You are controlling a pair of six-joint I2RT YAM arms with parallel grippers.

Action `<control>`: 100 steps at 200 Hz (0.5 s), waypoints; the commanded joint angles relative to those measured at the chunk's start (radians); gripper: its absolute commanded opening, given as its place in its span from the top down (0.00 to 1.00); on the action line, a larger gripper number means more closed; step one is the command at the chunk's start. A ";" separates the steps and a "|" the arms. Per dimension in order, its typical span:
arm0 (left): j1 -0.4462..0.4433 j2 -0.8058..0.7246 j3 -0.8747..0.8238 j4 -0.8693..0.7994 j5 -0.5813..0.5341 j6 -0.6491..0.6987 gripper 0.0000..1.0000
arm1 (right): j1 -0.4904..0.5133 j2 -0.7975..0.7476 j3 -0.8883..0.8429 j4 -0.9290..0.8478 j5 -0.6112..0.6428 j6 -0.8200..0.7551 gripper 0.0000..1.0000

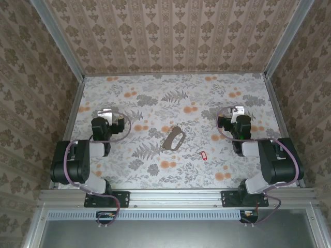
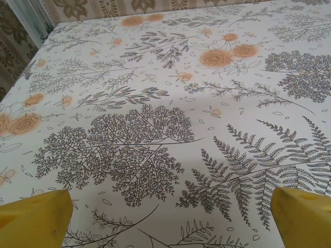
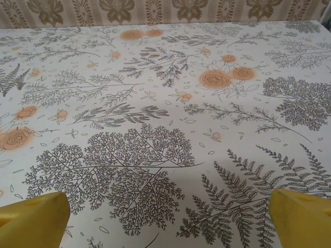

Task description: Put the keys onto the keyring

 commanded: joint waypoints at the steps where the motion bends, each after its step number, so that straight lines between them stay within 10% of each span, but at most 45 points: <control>1: 0.008 0.007 0.023 0.024 0.007 0.011 0.00 | 0.006 0.012 0.019 0.029 0.015 -0.005 0.00; 100: 0.006 0.008 0.021 0.026 0.001 0.014 0.00 | 0.006 0.013 0.018 0.030 0.015 -0.003 0.00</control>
